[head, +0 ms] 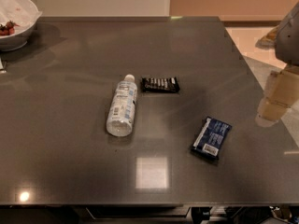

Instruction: Place blue plastic bottle upright

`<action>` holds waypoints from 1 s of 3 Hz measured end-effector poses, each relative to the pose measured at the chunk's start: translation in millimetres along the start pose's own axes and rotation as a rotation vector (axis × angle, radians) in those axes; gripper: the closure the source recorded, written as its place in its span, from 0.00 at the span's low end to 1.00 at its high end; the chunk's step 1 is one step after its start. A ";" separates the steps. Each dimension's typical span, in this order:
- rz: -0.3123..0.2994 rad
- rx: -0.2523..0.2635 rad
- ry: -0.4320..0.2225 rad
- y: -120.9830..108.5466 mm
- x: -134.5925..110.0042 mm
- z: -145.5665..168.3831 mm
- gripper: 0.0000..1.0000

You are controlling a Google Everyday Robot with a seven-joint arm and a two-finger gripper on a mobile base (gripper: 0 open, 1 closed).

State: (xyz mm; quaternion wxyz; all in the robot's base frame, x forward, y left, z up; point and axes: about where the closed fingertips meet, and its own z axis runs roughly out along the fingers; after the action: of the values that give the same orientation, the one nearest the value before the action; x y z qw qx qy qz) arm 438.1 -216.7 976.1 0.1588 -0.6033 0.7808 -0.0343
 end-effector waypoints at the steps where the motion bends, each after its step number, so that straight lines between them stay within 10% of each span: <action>1: 0.000 0.000 0.000 0.0 0.0 0.0 0.00; 3: 0.088 -0.039 -0.016 -29.3 -22.3 22.9 0.00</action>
Offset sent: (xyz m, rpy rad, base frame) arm 0.0286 0.0132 -0.0106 0.0421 0.0791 -0.0315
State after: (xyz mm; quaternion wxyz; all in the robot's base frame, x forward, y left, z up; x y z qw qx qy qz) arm 477.0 -200.2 966.2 0.1548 -0.5716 0.8057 -0.0072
